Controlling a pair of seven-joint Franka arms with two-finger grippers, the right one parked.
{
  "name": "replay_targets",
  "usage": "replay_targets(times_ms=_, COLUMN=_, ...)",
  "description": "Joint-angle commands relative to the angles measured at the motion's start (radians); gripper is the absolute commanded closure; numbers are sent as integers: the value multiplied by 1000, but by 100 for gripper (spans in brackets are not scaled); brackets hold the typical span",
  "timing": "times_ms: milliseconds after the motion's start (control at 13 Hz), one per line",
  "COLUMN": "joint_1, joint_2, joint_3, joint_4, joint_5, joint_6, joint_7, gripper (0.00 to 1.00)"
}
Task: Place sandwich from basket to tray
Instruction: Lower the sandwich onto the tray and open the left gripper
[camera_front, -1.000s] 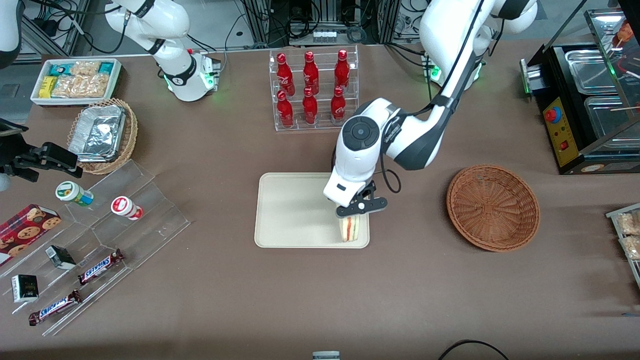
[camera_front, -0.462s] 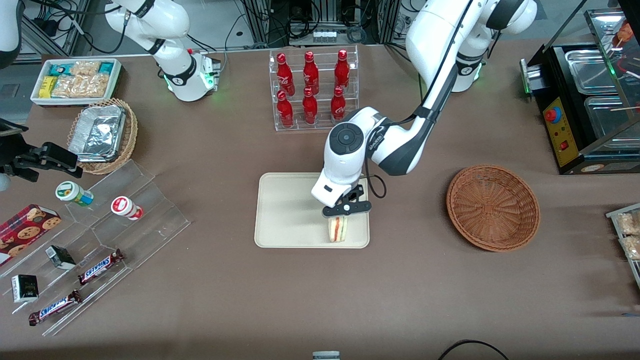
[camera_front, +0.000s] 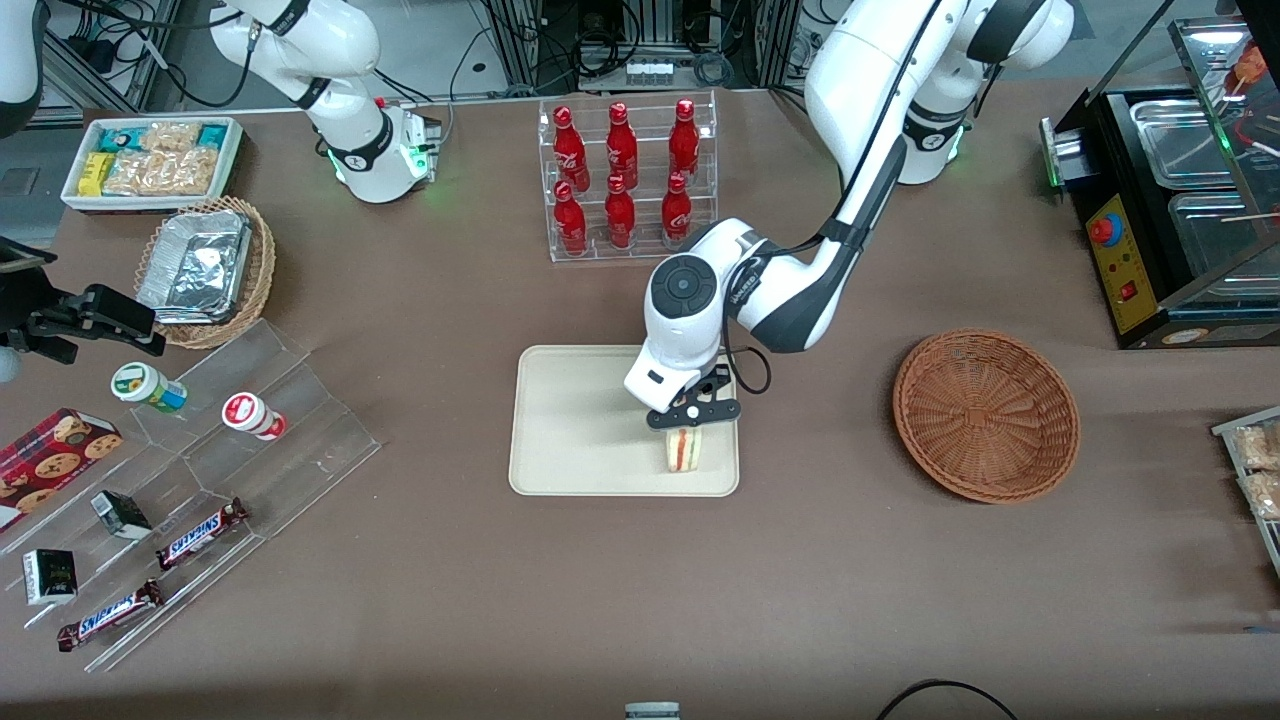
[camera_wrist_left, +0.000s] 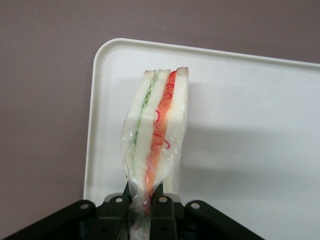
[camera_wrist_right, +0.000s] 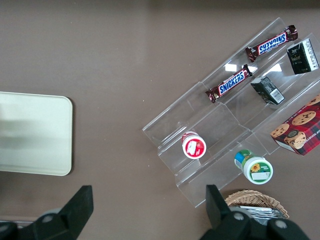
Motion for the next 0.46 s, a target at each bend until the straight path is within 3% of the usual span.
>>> replay_targets(times_ms=0, joint_1=-20, joint_2=-5, joint_3=16, joint_4=-29, joint_5=22, joint_6=-12, joint_7=4, gripper=100)
replay_targets(times_ms=385, joint_1=-37, joint_2=3, joint_3=14, joint_4=-30, joint_5=20, joint_6=-27, joint_7=-6, gripper=99)
